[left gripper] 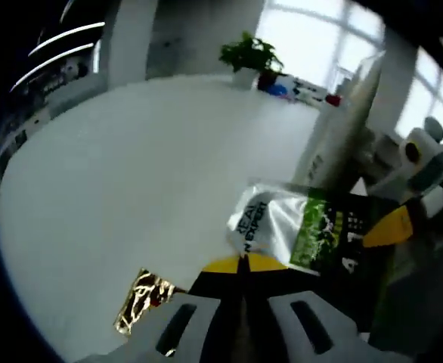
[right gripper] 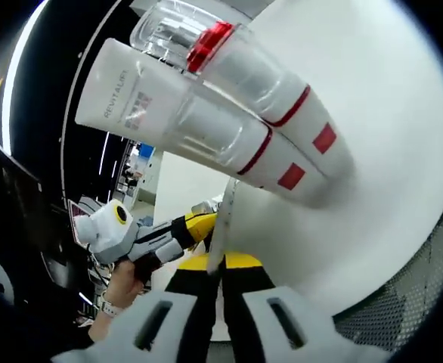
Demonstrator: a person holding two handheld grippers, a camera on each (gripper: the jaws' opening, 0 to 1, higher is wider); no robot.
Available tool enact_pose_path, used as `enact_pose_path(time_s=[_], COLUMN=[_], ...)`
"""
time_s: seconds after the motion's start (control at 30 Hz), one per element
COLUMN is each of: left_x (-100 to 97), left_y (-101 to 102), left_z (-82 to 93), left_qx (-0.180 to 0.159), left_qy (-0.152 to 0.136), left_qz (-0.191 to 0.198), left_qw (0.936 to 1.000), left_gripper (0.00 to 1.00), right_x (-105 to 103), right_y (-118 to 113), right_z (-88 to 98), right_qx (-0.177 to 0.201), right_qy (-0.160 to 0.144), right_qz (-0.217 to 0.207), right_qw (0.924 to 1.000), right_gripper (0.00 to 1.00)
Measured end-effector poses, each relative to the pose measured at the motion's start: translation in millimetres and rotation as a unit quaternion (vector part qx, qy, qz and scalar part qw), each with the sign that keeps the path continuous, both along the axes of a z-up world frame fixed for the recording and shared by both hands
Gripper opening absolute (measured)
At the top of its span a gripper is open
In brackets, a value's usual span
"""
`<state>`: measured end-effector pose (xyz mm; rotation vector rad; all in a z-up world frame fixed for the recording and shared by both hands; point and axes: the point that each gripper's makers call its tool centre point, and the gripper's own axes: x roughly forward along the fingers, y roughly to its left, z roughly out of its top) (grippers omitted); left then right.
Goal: Arrange the skincare products in the storage area until every visible bottle or jar stands upright without overlapping.
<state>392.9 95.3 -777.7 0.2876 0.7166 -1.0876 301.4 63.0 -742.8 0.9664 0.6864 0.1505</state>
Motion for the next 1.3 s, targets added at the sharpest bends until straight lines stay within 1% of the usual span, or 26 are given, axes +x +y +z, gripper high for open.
enact_pose_path(time_s=[0.07,0.1,0.17,0.2,0.23,0.33,0.37,0.43,0.6,0.63,0.7,0.77,0.8,0.87,0.9,0.93,0.97,1.0,1.07,1.17,1.2,1.27,1.3], left_x=[-2.5,-2.5,-5.7,-5.8,-8.9,-8.4,-7.7,-5.0,-2.5,-0.8,3.4,3.2,3.8,5.6,5.4,5.5,5.1,5.5,5.7,6.0,6.1,6.6,6.2], left_y=[-2,-3,-5,-5,-6,-6,-7,-8,-8,-8,-5,-4,-4,-2,-2,-2,-2,-2,-2,-2,-2,-2,-3], left_z=[0.1,-0.9,-2.6,-2.4,-0.3,0.0,0.2,0.4,0.4,0.5,0.3,0.2,0.2,-0.2,-0.3,-0.3,-0.3,0.2,-0.8,-1.1,-1.2,-2.0,-1.9], left_qx=[0.01,0.017,0.028,0.028,0.027,0.029,0.036,0.056,0.064,0.066,0.065,0.067,0.07,0.071,0.07,0.07,0.072,0.073,0.074,0.074,0.074,0.074,0.073], left_qy=[-0.017,-0.028,-0.038,-0.043,-0.041,-0.047,-0.057,-0.089,-0.098,-0.101,-0.099,-0.101,-0.103,-0.105,-0.103,-0.103,-0.106,-0.109,-0.105,-0.105,-0.105,-0.105,-0.104], left_qz=[-0.01,-0.017,-0.026,-0.028,-0.027,-0.031,-0.037,-0.051,-0.051,-0.051,-0.047,-0.047,-0.046,-0.046,-0.045,-0.045,-0.045,-0.045,-0.045,-0.044,-0.043,-0.042,-0.043], left_qw=[0.9998,0.9993,0.9986,0.9983,0.9984,0.998,0.997,0.9931,0.9918,0.9915,0.9919,0.9915,0.9911,0.9909,0.9912,0.9912,0.9907,0.9904,0.9906,0.9908,0.9908,0.9909,0.9909], left_gripper=[0.0,0.0,0.0,0.0,0.0,0.0,0.0,0.0,0.0,0.0,0.0,0.0,0.0,0.0,0.0,0.0,0.0,0.0,0.0,0.0,0.0,0.0,0.0], right_x=[1,3,3,3,3,1,1,-1,-4,-5,-7,-10,-12,-13,-13,-13,-15,-14,-13,-14,-16,-17,-17], right_y=[0,2,3,3,3,-1,-1,-2,-6,-9,-14,-18,-21,-24,-25,-27,-27,-29,-30,-19,-14,-7,-5], right_z=[2.5,7.0,8.1,7.9,8.9,6.3,5.3,3.7,1.1,0.6,-0.4,-1.3,-3.4,-4.0,-4.0,-4.7,-5.4,-4.6,-2.6,-2.1,-4.1,-8.5,-10.4], right_qx=[0.003,0.008,0.008,0.005,0.007,0.001,0.004,0.01,0.014,0.008,-0.011,-0.024,-0.051,-0.089,-0.102,-0.132,-0.149,-0.176,-0.209,-0.24,-0.248,-0.265,-0.269], right_qy=[-0.005,-0.018,-0.019,-0.019,-0.021,-0.013,-0.01,-0.006,0.004,0.006,0.011,0.017,0.02,0.025,0.026,0.026,0.028,0.028,0.022,0.02,0.024,0.028,0.031], right_qz=[0.001,0.003,0.004,0.004,0.005,0.0,-0.004,-0.01,-0.02,-0.026,-0.028,-0.03,-0.021,-0.007,-0.004,0.008,0.021,0.025,0.042,0.088,0.108,0.132,0.135], right_qw=[1.0,0.9998,0.9998,0.9998,0.9997,0.9999,0.9999,0.9999,0.9997,0.9996,0.9995,0.9991,0.9983,0.9957,0.9945,0.9909,0.9883,0.9836,0.9768,0.9667,0.9623,0.9548,0.953], right_gripper=[0.01,0.01,0.01,0.01,0.01,0.01,0.01,0.02,0.03,0.05,0.1,0.15,0.16,0.17,0.19,0.21,0.21,0.2,0.21,0.21,0.22,0.24,0.25])
